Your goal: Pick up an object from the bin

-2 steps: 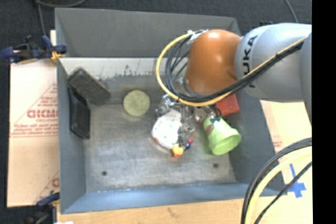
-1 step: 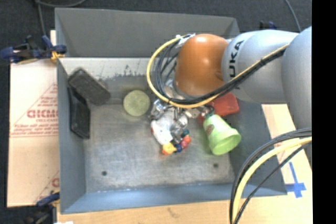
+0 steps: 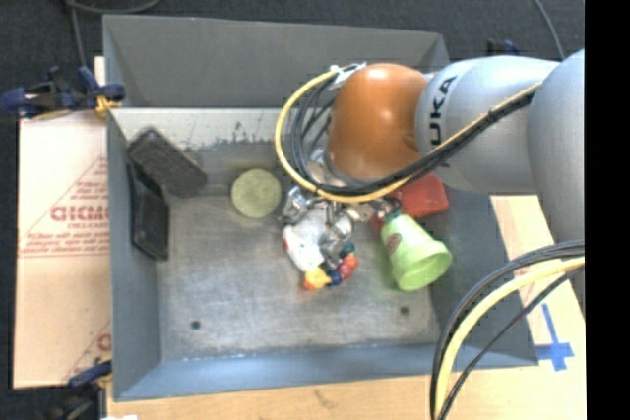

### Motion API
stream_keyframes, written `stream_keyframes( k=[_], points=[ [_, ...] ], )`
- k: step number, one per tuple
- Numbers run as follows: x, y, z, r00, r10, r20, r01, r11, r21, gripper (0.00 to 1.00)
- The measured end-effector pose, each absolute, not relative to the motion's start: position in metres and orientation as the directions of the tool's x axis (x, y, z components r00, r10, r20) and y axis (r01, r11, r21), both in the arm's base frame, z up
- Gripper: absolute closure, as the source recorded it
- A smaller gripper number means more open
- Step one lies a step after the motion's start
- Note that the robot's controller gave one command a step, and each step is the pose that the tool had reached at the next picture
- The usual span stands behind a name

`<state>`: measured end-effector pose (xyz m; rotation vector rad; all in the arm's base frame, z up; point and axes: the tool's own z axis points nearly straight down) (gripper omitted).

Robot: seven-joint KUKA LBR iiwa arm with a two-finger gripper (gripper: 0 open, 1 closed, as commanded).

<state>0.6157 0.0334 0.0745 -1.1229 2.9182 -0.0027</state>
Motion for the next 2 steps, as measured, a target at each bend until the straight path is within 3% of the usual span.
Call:
stream_keyframes(
  k=[1, 2],
  points=[
    [0.611, 0.032, 0.11, -0.731, -0.682, 0.003, -0.682, 0.731, 0.004, 1.0],
    [0.614, 0.033, 0.163, -0.731, -0.682, -0.005, -0.682, 0.731, -0.004, 1.0]
  ],
)
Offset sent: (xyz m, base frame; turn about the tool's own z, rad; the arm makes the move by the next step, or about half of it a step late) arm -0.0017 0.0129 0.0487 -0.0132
